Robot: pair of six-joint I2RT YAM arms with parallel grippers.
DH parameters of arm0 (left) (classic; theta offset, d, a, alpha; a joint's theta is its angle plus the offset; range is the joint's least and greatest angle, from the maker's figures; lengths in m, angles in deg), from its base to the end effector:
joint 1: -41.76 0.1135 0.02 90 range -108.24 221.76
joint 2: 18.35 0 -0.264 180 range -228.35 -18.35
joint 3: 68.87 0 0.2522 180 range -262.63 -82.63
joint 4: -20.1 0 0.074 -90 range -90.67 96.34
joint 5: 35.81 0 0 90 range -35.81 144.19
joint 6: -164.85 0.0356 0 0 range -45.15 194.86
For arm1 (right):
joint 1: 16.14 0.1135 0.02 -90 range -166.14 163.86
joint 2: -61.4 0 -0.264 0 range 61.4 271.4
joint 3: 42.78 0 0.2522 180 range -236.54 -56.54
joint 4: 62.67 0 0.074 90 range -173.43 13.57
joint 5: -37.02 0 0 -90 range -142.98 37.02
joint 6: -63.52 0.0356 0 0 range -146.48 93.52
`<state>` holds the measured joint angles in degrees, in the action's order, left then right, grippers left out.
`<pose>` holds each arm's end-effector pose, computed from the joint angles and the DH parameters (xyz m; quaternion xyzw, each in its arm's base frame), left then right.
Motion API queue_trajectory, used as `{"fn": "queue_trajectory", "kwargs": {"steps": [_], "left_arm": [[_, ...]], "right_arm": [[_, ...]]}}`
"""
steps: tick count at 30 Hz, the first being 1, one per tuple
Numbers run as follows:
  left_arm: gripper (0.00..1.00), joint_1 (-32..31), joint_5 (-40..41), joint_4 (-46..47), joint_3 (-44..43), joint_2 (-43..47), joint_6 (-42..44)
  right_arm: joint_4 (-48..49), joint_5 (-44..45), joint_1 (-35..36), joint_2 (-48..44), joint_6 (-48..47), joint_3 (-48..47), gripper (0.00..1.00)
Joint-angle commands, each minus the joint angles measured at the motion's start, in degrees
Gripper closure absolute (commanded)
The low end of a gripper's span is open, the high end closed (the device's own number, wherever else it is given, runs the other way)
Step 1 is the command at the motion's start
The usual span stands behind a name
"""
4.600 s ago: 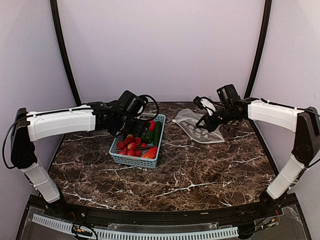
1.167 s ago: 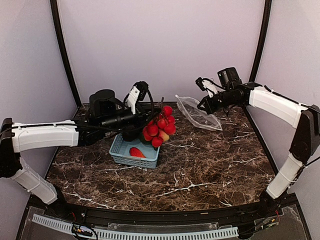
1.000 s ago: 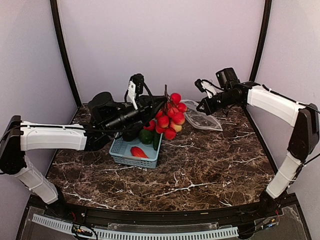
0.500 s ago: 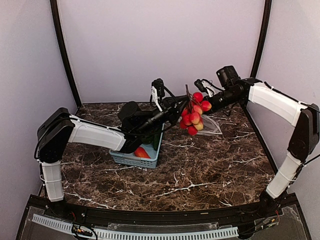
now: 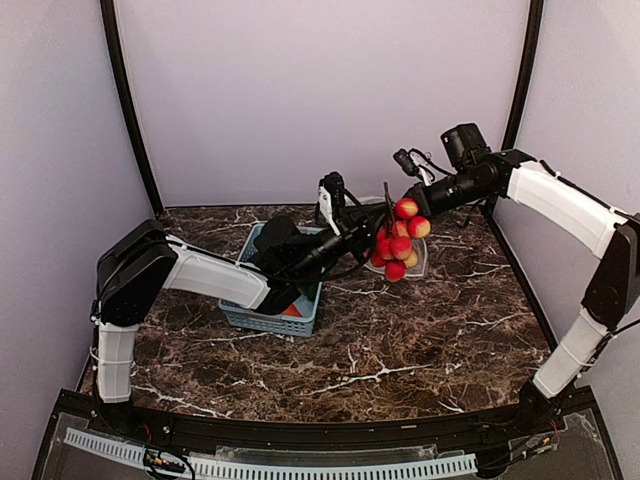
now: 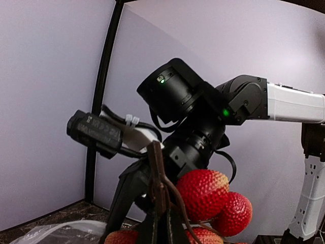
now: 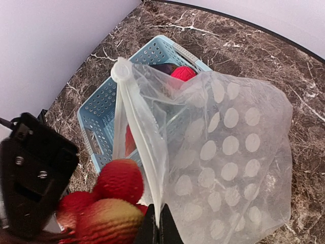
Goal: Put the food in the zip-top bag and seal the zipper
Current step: Place the fake fruit in the zipper food storage bag.
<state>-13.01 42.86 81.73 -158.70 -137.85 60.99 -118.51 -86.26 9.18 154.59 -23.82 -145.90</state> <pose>0.2605 -0.3810 0.2761 0.2496 0.4221 -0.5301 0.6917 0.3128 0.1696 0.3461 -0.2799 0.8497 0.3445 0.2848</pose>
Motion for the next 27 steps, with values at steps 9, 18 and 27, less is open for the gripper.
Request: {"fn": "queue_trajectory", "kwargs": {"steps": [9, 18, 27], "left_arm": [[0.99, -0.4, 19.2, 7.8, -0.4, -3.9, -5.4], [0.99, -0.7, 23.5, 0.8, -3.1, -4.3, -11.2], [0.99, -1.0, 19.9, 6.1, -4.4, -7.3, -13.2]], "right_arm": [[4.7, 4.1, -0.4, -5.3, -1.0, 2.8, 1.00], [7.8, 3.6, -0.4, -6.9, -0.5, 4.2, 1.00], [9.2, 0.9, -0.4, -7.2, 0.3, 3.0, 1.00]]}}
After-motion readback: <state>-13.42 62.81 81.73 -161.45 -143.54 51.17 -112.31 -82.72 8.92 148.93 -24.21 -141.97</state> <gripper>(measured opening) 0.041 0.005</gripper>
